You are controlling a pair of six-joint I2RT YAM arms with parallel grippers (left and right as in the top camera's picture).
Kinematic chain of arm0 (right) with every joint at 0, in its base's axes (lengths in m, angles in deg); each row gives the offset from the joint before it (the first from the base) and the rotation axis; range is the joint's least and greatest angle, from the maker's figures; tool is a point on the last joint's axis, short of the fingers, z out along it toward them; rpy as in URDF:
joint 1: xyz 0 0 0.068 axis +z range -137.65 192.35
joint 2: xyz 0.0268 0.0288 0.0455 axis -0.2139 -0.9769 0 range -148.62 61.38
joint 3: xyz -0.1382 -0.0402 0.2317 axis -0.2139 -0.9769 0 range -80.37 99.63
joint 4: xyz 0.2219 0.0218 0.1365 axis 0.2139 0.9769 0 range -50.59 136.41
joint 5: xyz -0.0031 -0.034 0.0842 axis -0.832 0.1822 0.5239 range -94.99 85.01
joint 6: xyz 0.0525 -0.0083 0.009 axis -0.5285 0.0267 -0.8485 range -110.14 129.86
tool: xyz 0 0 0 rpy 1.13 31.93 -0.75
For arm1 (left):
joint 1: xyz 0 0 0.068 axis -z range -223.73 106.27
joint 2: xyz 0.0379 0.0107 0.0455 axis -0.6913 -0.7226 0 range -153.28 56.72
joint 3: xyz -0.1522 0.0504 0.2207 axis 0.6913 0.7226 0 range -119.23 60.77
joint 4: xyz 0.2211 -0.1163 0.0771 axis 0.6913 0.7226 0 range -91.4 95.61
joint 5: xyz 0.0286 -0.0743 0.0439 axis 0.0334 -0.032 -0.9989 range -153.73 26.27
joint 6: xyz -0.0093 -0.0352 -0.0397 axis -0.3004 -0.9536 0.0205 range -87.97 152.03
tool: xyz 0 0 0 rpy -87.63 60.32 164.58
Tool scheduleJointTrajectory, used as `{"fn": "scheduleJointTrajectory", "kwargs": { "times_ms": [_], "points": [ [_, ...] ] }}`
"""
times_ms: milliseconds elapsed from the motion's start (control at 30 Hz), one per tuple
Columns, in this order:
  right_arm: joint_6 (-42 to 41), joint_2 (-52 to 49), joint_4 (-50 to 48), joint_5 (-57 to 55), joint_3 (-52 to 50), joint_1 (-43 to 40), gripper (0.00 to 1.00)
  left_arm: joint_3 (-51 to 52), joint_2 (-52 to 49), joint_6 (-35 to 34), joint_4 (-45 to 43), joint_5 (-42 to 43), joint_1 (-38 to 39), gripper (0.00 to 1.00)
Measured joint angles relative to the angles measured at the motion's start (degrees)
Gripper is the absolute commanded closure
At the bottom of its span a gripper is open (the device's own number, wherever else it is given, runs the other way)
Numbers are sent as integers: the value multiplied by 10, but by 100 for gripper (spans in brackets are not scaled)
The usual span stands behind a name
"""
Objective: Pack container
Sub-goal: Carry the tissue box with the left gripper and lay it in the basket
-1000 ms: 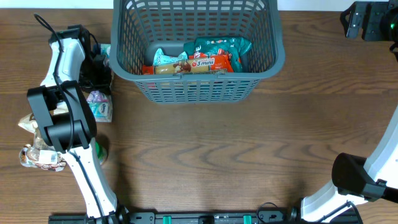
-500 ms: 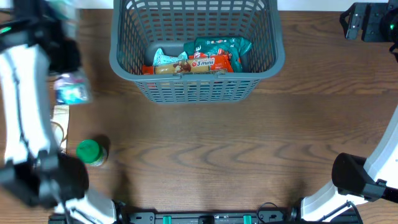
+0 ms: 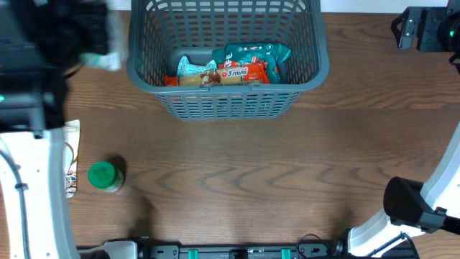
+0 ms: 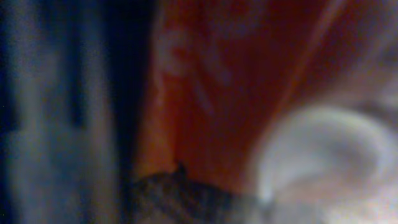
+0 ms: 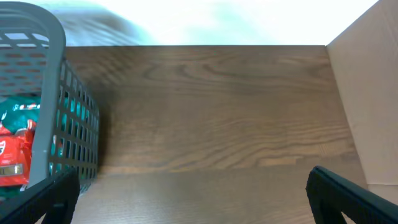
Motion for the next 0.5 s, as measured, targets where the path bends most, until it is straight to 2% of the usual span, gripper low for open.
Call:
{"fn": "scheduleJointTrajectory", "kwargs": {
  "times_ms": [167, 300, 500],
  "points": [
    [0, 0, 1, 0, 0, 0, 1, 0, -28, 151, -62, -3, 126, 94],
    [0, 0, 1, 0, 0, 0, 1, -1, -93, 264, -78, -4, 166, 94],
    [0, 0, 3, 0, 0, 0, 1, -1, -241, 325, -75, -6, 174, 94]
  ]
}}
